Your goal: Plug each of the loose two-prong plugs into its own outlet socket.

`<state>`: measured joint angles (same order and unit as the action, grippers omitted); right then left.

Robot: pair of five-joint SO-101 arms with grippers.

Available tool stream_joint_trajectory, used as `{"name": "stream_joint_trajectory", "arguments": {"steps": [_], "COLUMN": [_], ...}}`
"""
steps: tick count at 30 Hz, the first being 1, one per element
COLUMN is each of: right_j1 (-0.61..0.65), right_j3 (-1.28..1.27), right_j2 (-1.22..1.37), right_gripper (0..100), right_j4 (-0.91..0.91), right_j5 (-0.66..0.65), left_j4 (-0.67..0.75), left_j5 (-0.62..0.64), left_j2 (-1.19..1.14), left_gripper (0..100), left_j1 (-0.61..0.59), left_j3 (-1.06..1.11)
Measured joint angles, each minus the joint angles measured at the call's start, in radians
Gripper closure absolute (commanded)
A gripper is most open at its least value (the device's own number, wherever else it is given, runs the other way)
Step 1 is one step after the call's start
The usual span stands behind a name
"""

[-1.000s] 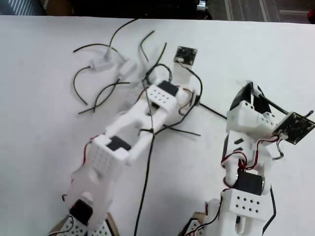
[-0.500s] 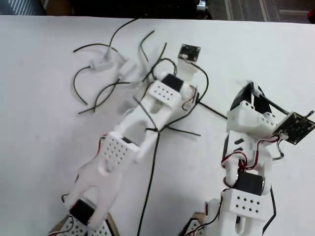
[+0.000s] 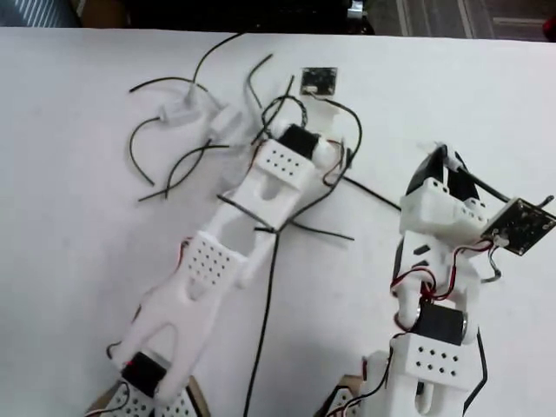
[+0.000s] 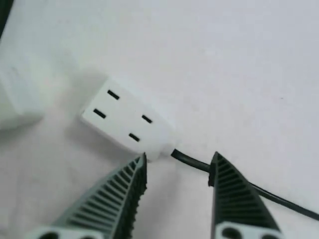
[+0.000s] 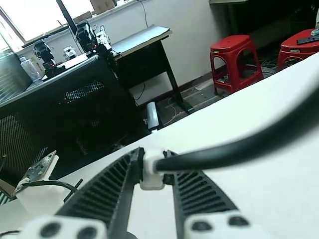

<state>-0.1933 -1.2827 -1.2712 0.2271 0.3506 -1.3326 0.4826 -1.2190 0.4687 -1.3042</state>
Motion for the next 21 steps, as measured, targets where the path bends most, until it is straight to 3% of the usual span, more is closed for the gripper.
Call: {"name": "stream_joint_trajectory", "arguments": {"steps": [18,21], "right_j1": [0.002,0.002], "right_j3": [0.0,0.0], "right_j2": [0.0,0.0], "right_gripper": [98.1,98.1], "right_j4": [0.0,0.0], "right_j5": [0.0,0.0], "left_j4": [-0.118,-0.153], "left_j5": [-0.002,-0.064], "left_j2": [-0.069,-0.071], "left_gripper": [79,79], "left_j1": [-0.078,-0.08], "left_j3": [-0.063,-0.063]}}
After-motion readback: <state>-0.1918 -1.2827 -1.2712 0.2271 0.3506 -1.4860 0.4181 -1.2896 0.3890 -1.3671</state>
